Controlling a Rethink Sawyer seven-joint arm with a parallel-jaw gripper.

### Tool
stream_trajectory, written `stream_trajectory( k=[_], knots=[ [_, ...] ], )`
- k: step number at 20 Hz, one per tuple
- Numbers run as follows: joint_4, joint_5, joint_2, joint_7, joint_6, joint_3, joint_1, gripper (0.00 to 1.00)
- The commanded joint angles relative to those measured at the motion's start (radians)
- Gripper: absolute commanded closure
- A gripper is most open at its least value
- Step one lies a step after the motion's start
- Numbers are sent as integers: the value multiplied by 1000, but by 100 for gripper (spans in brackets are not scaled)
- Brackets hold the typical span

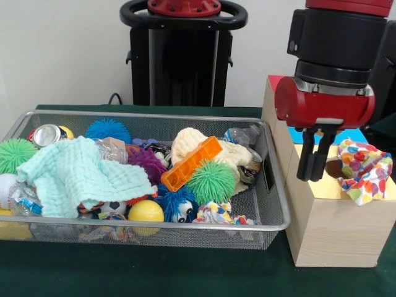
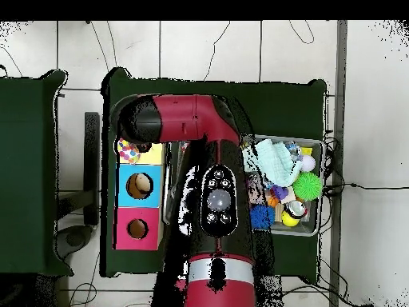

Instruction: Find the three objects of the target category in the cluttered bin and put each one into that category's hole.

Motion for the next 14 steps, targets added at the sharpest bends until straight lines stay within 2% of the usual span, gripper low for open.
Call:
stream_trajectory(
  k=[1, 4, 8, 10, 12, 14],
  knots=[
    [102, 48, 5, 67, 45, 113, -45, 100],
    [137, 91, -11, 34, 76, 166, -79, 100],
    [156, 103, -24, 9, 82, 194, -97, 100],
    [150, 81, -26, 38, 52, 166, -77, 100],
    [127, 67, -33, 74, 78, 129, -49, 100],
    [134, 84, -63, 86, 113, 127, -49, 100]
  ],
)
